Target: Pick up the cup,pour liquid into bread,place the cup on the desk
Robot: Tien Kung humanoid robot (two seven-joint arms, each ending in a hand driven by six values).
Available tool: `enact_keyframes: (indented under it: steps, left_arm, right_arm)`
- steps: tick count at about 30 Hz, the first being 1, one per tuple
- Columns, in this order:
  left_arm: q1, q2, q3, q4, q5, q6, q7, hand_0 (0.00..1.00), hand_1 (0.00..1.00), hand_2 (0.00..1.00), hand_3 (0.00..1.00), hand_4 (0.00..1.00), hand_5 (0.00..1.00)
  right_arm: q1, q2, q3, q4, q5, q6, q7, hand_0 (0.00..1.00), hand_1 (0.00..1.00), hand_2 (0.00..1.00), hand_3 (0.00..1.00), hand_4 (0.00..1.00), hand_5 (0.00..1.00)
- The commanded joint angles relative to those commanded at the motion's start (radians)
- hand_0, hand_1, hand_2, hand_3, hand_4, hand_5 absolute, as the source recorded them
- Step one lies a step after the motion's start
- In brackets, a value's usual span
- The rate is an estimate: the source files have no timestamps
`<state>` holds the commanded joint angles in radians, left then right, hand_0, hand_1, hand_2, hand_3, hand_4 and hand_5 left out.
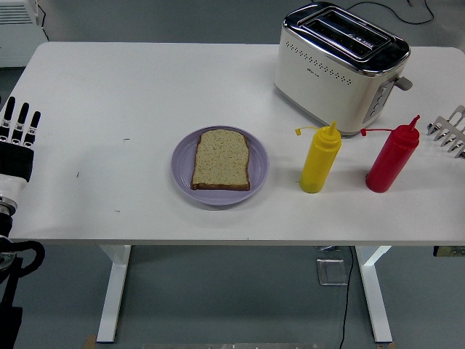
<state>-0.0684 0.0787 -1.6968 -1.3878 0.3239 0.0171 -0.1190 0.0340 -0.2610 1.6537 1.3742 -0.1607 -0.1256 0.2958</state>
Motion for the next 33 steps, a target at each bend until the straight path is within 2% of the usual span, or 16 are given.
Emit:
enact_keyframes:
  steps: [33]
  left_arm:
    - [0.002, 0.002, -0.003, 0.0, -0.001, 0.002, -0.002, 0.8, 0.799, 0.832, 0.747, 0.537, 0.998]
  right_arm:
    - [-0.002, 0.001, 0.003, 0.0, -0.012, 0.001, -0.004, 0.819, 0.753, 0.79, 0.809, 0.647, 0.371]
